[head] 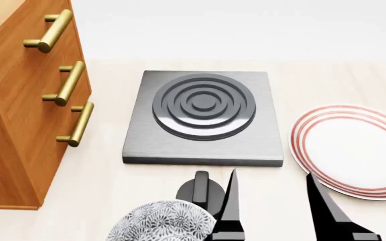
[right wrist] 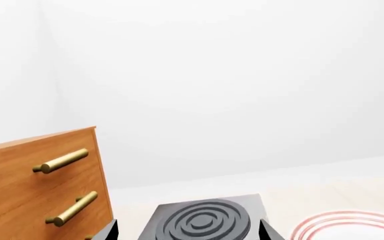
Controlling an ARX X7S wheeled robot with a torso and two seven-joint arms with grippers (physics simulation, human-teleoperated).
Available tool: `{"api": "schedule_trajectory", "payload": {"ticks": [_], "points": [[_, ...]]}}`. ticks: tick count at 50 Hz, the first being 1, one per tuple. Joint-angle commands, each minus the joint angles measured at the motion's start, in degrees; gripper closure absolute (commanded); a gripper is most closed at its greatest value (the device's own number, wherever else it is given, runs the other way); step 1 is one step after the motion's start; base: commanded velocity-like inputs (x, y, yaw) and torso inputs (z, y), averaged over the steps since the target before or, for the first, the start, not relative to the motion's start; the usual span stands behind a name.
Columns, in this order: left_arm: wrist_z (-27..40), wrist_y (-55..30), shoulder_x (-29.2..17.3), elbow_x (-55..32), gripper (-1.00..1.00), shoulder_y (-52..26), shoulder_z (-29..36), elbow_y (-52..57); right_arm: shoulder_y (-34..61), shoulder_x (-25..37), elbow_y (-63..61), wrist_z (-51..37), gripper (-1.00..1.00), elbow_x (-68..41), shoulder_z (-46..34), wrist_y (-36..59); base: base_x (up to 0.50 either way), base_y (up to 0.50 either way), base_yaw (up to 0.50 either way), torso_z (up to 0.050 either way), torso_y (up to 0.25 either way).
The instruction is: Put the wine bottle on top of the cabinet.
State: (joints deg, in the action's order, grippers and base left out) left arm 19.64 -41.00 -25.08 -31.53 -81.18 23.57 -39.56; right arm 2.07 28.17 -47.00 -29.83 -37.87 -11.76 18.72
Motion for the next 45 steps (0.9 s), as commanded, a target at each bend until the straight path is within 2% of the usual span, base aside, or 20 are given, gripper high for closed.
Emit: {"api": "schedule_trajectory", "payload": {"ticks": [1,18,21,22,31,45], "points": [[-2.3,1.1,1.2,-0.7,-1.00,1.3,-1.1,-1.5,-0.3,-1.1,-0.2,1.3,-1.00,1.4,1.0,-0.2,0.00,0.00,0.00,0.000,0.000],[-2.2,0.6,0.8,-0.7,-1.00,1.3,-0.9,-0.2,-0.2,-0.8,-0.5,1.1,-1.00,1.0,0.8,-0.2,0.00,0.00,0.00,0.000,0.000],[-0.8,2.8,0.8,-2.8,-1.00,2.3,-4.3,2.3,-0.2,-0.9,-0.2,1.2,-1.00,1.2,0.6,-0.4,0.00,0.00,0.00,0.000,0.000],[-1.3,2.0,0.2,-2.0,-1.00,2.5,-2.7,3.7,-0.1,-0.8,-0.4,1.1,-1.00,1.1,0.5,-0.3,0.00,0.00,0.00,0.000,0.000],[3.0,1.3,-5.3,-4.3,-1.00,10.5,-5.1,22.9,0.0,-0.7,-0.8,0.9,-1.00,1.0,0.3,-0.2,0.00,0.00,0.00,0.000,0.000],[10.6,-0.9,-12.5,-10.4,-1.00,24.0,-10.6,53.4,0.4,-0.9,-0.6,1.1,-1.00,1.7,-1.2,0.0,0.00,0.00,0.00,0.000,0.000]]}}
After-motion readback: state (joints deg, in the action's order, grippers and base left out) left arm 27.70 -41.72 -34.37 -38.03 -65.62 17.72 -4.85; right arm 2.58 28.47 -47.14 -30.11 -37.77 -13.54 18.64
